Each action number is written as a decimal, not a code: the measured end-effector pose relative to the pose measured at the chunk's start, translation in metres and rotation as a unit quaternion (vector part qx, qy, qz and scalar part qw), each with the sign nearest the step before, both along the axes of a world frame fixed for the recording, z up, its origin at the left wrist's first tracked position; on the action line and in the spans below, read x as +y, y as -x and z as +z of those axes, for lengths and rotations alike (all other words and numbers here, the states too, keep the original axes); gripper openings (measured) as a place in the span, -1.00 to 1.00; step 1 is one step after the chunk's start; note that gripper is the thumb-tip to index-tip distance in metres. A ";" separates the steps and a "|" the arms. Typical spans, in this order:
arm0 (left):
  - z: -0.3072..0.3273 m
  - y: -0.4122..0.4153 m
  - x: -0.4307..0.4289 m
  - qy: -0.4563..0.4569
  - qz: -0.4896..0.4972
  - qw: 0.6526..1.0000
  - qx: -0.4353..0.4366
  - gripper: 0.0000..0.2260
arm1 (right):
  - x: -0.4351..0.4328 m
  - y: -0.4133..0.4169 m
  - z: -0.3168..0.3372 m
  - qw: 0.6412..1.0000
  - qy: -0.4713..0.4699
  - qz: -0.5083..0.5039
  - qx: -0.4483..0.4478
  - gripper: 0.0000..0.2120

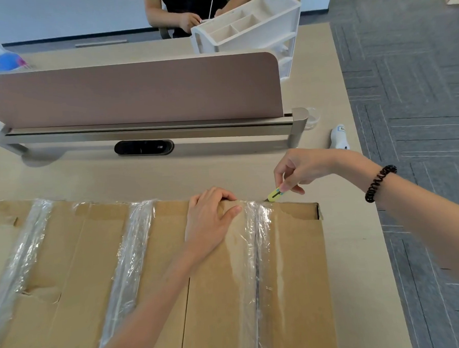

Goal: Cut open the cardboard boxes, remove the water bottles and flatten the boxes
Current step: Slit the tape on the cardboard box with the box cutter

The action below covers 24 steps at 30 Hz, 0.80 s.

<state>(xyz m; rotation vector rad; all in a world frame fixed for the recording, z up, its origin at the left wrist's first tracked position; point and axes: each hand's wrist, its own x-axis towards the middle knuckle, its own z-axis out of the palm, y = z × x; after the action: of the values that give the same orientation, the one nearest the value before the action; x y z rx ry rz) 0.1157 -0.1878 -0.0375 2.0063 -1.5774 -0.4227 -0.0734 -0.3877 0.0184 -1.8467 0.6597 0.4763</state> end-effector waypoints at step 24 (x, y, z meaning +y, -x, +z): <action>0.003 0.011 -0.004 -0.019 0.021 1.000 0.010 -0.86 | 0.071 0.037 -0.025 0.911 0.160 -0.342 -0.167 -0.89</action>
<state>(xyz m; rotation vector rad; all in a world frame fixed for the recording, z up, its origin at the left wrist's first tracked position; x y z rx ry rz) 0.1051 -0.1915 -0.0349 2.0546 -1.5226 -0.4575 -0.1100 -0.3163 -0.0069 -1.7822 1.1233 -0.4257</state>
